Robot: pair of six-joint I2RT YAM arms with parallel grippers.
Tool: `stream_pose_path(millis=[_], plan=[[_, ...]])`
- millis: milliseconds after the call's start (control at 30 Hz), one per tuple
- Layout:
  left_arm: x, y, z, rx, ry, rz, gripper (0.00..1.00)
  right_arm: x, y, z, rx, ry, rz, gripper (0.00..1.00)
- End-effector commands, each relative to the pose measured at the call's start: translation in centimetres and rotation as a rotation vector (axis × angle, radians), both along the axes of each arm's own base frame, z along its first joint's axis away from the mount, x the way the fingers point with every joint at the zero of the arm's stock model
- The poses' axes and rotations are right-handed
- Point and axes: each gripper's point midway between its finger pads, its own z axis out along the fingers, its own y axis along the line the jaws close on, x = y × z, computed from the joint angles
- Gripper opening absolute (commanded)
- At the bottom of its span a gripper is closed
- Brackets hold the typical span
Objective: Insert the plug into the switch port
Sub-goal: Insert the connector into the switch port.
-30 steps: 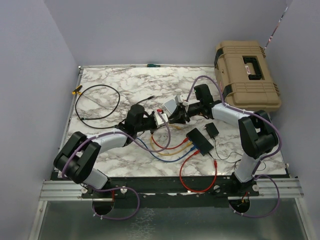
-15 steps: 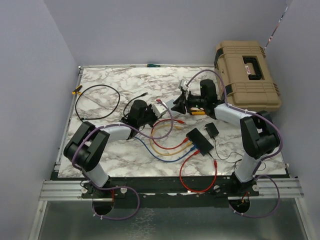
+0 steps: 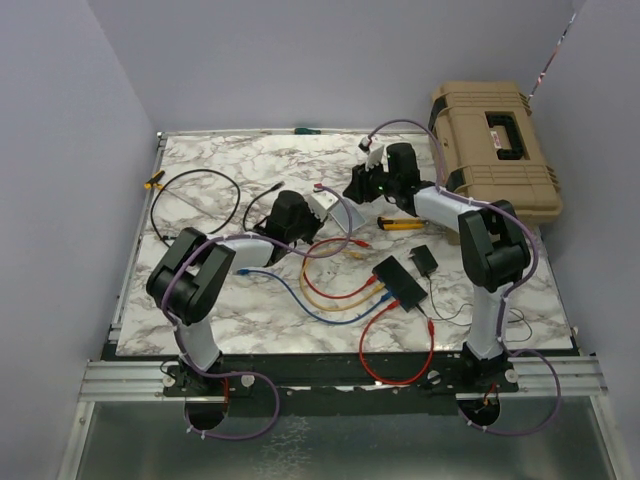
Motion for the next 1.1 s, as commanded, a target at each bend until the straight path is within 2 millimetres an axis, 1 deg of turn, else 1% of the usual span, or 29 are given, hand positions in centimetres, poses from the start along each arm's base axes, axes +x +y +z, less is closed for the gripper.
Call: stream_pose_path(millis=[0, 133, 200, 367, 567, 800, 1067], plan=[[1.1, 0.5, -2.0, -0.015, 0.071, 0.103, 0.0, 1.1, -0.7, -2.4, -0.013, 0.143, -0.125, 0.45], [1.4, 1.2, -3.3, 0.0, 0.085, 0.154, 0.0, 1.9, 0.1, -3.8, -0.02, 0.193, -0.108, 0.45], [1.4, 1.3, -3.8, 0.002, 0.089, 0.166, 0.0, 1.7, 0.2, -4.9, -0.032, 0.235, -0.096, 0.45], [1.7, 1.3, -4.4, -0.002, 0.084, 0.172, 0.0, 1.1, 0.7, -6.2, -0.01, 0.281, -0.071, 0.44], [1.8, 0.9, -4.6, -0.014, 0.063, 0.153, 0.0, 0.0, 1.4, -7.6, 0.006, 0.334, -0.022, 0.4], [1.3, 0.3, -4.9, -0.027, 0.06, 0.103, 0.0, -0.7, 1.6, -8.3, 0.004, 0.348, 0.025, 0.38], [0.8, -0.5, -5.1, -0.042, 0.06, 0.06, 0.0, -0.8, 1.7, -8.1, 0.014, 0.344, 0.031, 0.37]])
